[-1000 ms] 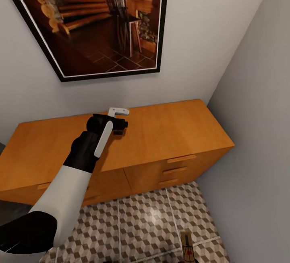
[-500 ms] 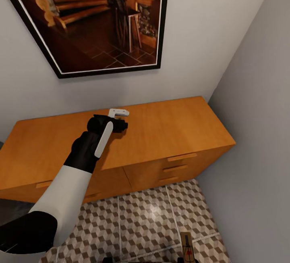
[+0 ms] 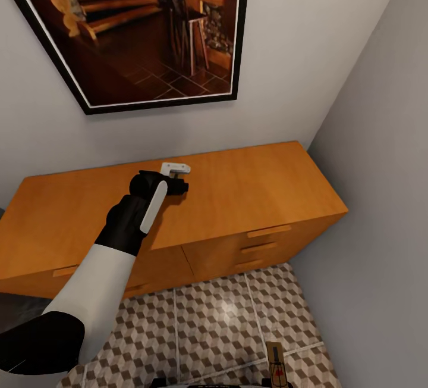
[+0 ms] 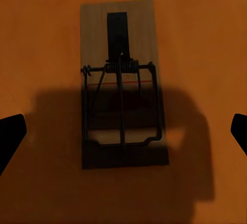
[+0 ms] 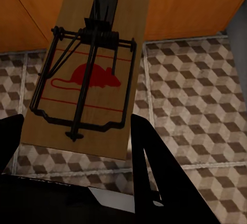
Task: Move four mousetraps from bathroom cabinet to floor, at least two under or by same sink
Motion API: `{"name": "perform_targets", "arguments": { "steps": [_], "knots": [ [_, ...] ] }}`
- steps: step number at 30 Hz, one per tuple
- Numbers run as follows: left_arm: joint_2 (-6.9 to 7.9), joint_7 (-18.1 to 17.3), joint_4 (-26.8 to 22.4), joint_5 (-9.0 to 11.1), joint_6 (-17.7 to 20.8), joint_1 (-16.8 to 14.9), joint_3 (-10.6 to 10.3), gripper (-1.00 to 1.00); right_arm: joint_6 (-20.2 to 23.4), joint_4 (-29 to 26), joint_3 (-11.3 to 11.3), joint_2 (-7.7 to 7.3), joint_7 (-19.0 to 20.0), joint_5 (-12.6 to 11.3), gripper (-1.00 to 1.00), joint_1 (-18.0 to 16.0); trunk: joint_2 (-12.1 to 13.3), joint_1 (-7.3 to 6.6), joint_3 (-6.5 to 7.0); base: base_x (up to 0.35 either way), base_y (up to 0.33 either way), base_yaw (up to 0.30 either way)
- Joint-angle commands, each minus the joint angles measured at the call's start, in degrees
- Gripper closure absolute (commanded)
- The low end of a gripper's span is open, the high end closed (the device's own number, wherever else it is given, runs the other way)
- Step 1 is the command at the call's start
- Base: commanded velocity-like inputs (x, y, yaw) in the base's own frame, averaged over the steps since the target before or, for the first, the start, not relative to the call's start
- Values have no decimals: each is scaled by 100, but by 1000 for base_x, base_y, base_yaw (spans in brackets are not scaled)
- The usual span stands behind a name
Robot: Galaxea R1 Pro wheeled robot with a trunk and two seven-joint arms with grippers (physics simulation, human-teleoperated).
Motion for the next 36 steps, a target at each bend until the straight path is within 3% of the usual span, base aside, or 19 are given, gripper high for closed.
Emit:
{"name": "perform_targets", "arguments": {
  "steps": [1,36],
  "knots": [
    [1,57,1,59,17,-4,-6,-100,-17,3,33,-1,56,-68,100,-3,-9,3,-8,0,0,0],
    [1,57,52,53,16,-4,-6,-100,-17,3,33,3,56,-68,100,-3,-9,3,-144,0,0,0]
  ]
}}
